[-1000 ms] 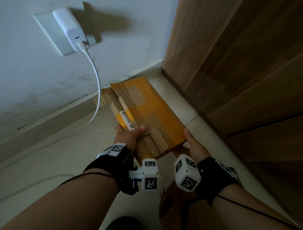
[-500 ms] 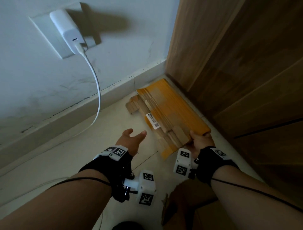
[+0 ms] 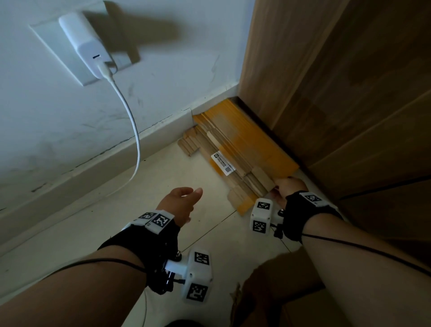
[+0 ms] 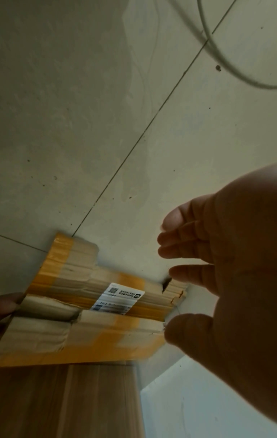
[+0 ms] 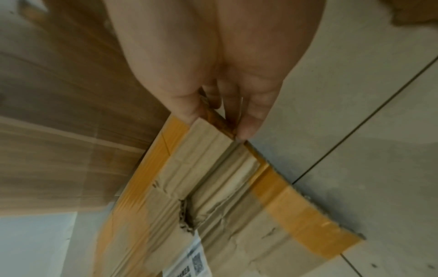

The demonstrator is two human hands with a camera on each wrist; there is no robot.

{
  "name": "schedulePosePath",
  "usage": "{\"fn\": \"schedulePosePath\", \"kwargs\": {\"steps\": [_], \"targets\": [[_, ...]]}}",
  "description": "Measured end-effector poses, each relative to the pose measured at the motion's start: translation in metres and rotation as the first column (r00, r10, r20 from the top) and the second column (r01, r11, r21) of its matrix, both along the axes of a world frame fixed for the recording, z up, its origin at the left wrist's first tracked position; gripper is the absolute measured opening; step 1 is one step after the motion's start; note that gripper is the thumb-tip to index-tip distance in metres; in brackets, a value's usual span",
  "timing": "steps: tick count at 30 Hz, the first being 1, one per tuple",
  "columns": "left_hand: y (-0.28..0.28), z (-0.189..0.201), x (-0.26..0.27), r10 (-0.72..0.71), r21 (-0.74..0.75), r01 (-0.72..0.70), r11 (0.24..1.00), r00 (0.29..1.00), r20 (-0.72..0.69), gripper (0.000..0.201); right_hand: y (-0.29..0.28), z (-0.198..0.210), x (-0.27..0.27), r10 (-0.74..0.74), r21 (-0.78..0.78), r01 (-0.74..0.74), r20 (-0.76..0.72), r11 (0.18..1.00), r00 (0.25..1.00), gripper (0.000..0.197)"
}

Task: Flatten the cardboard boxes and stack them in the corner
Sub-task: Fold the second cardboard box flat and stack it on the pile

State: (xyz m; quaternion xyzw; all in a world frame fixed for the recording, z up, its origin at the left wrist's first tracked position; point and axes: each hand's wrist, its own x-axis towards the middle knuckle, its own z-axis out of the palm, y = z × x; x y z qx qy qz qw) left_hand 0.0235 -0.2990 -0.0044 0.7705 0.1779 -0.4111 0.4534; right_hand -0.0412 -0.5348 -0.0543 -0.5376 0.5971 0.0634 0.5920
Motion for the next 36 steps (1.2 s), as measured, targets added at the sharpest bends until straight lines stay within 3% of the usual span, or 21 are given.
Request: {"fn": "schedulePosePath", "kwargs": {"steps": [9,12,16,23,31,34,36], "targets": [[-0.005,0.002,-0.002,-0.012,0.002,0.012,1.000,1.000,0.013,0.054,-0.006,-0.008,-0.013,-0.132,0.071,0.130,0.032,0.989,0.991,0.033],[-0.009,0.005,-0.004,-0.014,-0.007,0.014,1.000,1.000,0.020,0.052,-0.004,-0.004,-0.021,-0.141,0.063,0.140,0.024,0.988,0.990,0.041],[-0.015,0.011,-0.007,-0.012,-0.025,0.013,1.000,1.000,0.021,0.050,-0.004,0.004,-0.035,-0.130,0.040,0.130,0.006,0.991,0.992,0.029],[-0.023,0.019,-0.020,-0.055,-0.055,0.056,0.997,0.998,0.018,0.050,0.001,0.025,-0.079,-0.058,-0.009,0.058,-0.027,0.998,0.998,0.039],[-0.038,0.022,-0.049,-0.226,-0.047,0.225,0.973,0.974,-0.004,0.048,-0.006,0.039,-0.155,-0.111,-0.061,0.103,-0.135,0.993,0.985,0.038],[-0.042,0.027,-0.068,-0.354,-0.054,0.350,0.935,0.928,-0.115,0.049,-0.009,0.039,-0.187,-0.135,-0.045,0.129,-0.184,0.991,0.974,0.043],[-0.040,0.031,-0.082,-0.430,-0.055,0.427,0.902,0.884,-0.183,0.050,-0.011,0.038,-0.208,-0.077,-0.079,0.058,-0.262,0.995,0.962,0.048]]}}
